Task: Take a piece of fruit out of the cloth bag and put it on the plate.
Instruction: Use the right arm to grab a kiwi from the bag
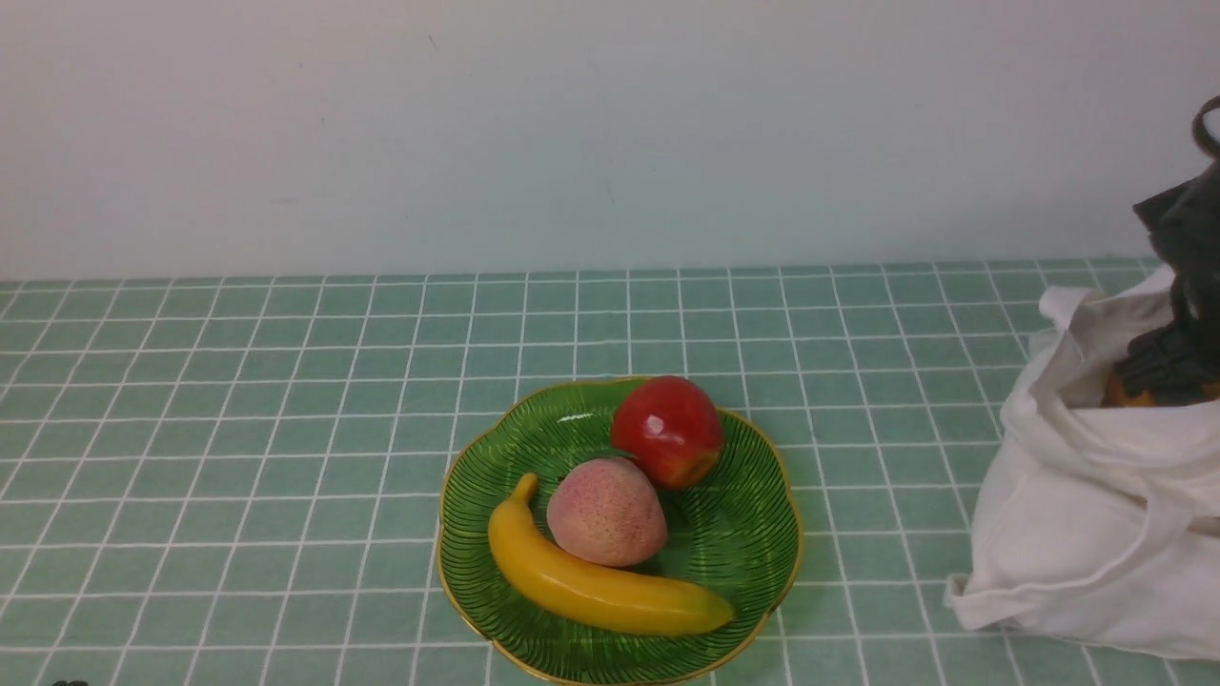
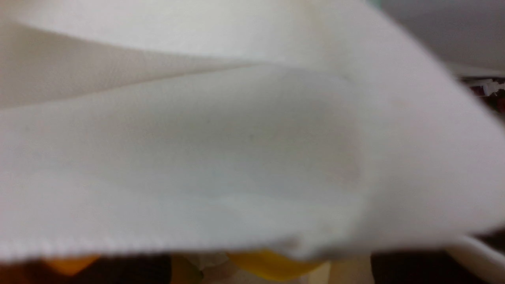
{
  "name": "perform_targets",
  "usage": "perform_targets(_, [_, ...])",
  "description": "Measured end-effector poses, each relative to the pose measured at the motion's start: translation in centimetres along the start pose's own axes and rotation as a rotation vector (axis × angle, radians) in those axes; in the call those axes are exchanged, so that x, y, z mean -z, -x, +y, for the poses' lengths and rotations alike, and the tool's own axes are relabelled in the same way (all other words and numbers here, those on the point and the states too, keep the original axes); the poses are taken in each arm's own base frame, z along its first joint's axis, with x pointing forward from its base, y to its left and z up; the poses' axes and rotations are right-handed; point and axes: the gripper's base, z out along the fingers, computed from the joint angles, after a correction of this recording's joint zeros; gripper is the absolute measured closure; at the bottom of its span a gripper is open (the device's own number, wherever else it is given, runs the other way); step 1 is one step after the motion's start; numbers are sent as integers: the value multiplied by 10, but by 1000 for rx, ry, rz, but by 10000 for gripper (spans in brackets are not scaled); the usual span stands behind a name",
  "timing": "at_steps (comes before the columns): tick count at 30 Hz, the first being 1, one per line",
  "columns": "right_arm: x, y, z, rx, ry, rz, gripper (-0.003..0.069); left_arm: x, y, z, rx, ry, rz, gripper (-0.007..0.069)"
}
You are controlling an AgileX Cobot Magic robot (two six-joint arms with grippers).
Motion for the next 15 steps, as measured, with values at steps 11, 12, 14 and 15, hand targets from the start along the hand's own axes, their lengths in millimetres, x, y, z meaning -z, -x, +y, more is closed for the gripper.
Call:
perform_targets(11, [-17,2,7,-23,-46,27,288,0,0,0,0,0,0,632])
perform_targets(12, [-18,2,8,-21,-47,28,356,0,0,0,0,0,0,632])
perform_targets(14, [-18,1,8,-20,-50,34,571,0,0,0,0,0,0,632])
perform_targets(15, [-18,1,8,-20,-51,36,599,0,0,0,0,0,0,632])
